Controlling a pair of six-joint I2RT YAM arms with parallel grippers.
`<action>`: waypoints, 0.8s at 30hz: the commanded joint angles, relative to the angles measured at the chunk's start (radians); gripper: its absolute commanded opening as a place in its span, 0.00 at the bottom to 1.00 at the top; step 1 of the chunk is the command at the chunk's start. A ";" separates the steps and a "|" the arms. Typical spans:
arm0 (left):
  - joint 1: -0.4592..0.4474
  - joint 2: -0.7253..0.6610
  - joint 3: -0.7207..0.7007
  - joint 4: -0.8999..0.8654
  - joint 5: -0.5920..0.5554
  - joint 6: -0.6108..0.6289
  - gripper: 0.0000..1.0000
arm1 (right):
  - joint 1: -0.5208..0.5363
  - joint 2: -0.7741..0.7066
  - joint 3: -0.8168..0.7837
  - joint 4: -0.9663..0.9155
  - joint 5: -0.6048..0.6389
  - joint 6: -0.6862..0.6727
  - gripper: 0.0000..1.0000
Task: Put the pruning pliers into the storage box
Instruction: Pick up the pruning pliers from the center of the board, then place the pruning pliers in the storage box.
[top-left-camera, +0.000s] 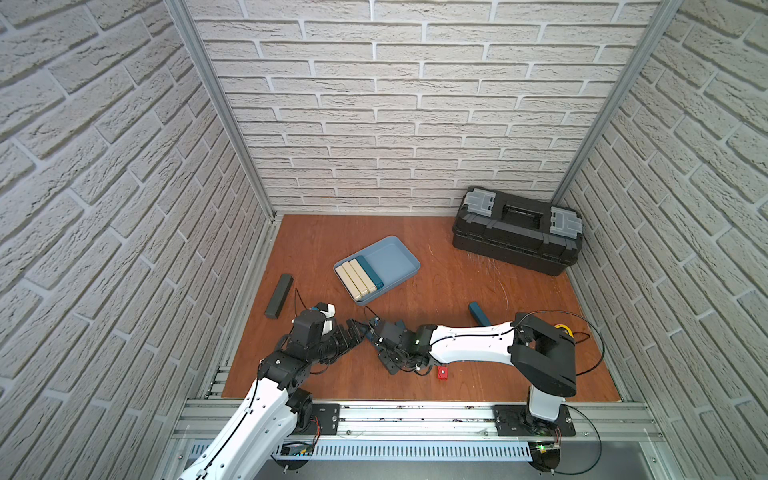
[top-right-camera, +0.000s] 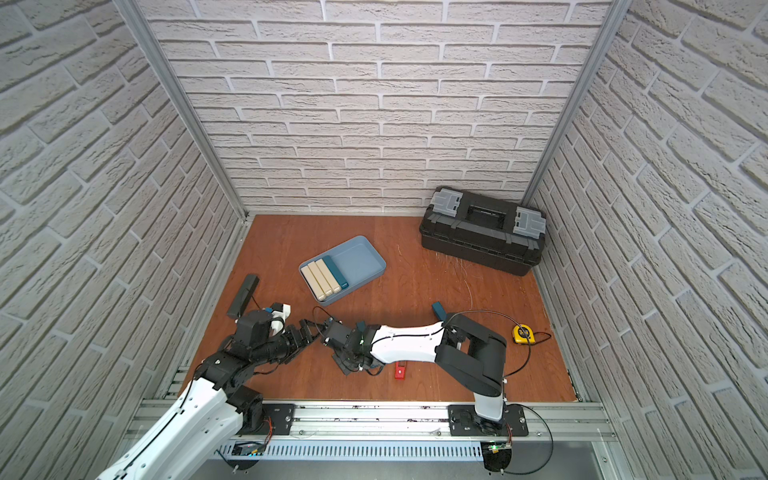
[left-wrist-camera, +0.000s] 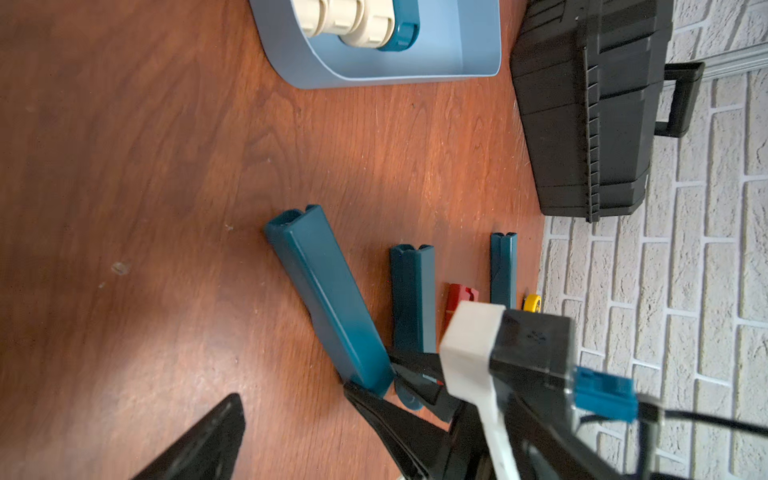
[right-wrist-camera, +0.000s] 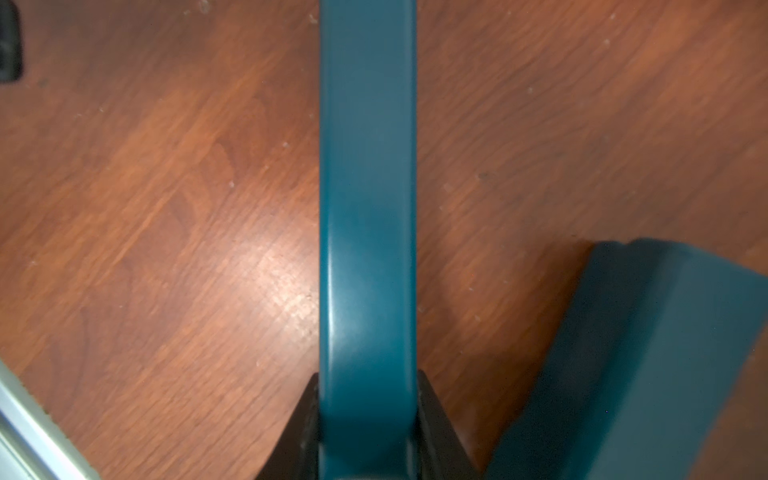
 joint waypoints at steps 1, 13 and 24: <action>-0.004 -0.001 0.020 0.062 0.030 0.021 0.98 | -0.011 -0.073 0.033 -0.043 0.040 0.007 0.03; -0.004 0.053 0.066 0.145 0.045 0.028 0.98 | -0.082 -0.174 0.052 -0.116 0.044 -0.030 0.03; 0.043 0.245 0.151 0.262 0.099 0.083 0.98 | -0.195 -0.166 0.130 -0.152 -0.034 -0.101 0.03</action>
